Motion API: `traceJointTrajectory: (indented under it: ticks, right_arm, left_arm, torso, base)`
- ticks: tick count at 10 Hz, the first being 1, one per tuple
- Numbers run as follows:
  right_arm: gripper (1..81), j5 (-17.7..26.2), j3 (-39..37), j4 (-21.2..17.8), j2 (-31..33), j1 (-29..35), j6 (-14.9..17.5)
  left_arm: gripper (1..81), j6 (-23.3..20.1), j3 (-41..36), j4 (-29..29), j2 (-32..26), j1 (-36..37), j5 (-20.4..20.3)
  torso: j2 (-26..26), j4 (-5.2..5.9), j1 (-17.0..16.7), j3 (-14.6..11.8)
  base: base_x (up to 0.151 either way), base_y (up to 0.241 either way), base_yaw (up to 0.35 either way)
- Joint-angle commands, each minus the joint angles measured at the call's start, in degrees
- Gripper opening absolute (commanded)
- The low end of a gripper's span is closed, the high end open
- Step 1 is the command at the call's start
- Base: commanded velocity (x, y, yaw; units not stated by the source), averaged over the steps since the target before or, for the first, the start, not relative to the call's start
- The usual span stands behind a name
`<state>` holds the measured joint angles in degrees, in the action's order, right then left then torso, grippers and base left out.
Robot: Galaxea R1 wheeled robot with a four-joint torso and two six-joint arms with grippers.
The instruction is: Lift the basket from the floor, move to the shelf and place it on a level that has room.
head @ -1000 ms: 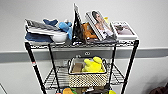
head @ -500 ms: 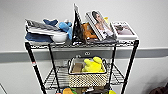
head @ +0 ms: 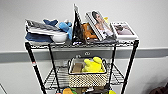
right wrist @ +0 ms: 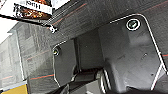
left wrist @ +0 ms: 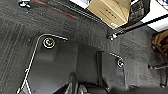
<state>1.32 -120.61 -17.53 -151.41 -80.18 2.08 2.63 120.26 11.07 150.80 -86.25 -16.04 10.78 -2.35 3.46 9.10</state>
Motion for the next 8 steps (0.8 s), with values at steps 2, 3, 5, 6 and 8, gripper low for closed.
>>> traceJointTrajectory:
  ticks: [2, 3, 5, 6, 8]
  right_arm:
    - [81.1, 3.61, -11.98, 3.27, -8.30, 0.68, 1.16]
    - [81.1, 3.08, -14.54, 4.26, -10.34, 0.23, 1.26]
    - [81.1, 3.08, -20.88, 4.26, -14.21, 0.23, 1.26]
    - [81.1, 3.17, -24.83, 4.26, -16.32, 0.41, 1.26]
    - [81.1, 3.25, -29.76, 4.26, -19.05, 0.32, 1.17]
  left_arm:
    - [81.1, -0.35, 13.57, -1.31, 8.02, 1.39, 4.18]
    - [81.1, -0.26, 16.49, -1.31, 9.69, 1.39, 4.35]
    - [81.1, -0.35, 22.04, -1.40, 12.60, 1.39, 5.67]
    - [81.1, -0.35, 24.32, -1.40, 14.10, 1.38, 5.76]
    - [81.1, -0.35, 27.49, -1.49, 16.03, 1.39, 6.37]
  torso:
    - [0.02, 0.00, 0.00, -0.02]
    - [0.02, 0.00, -0.02, -0.04]
    - [0.02, 0.00, -0.02, -0.04]
    - [0.05, 0.00, -0.02, -0.06]
    - [0.05, 0.00, -0.04, -0.06]
  base:
    - [0.000, 0.000, 0.000]
    - [0.000, 0.000, 0.000]
    - [0.000, 0.000, 0.000]
    - [0.000, 0.000, 0.000]
    - [0.000, 0.000, 0.000]
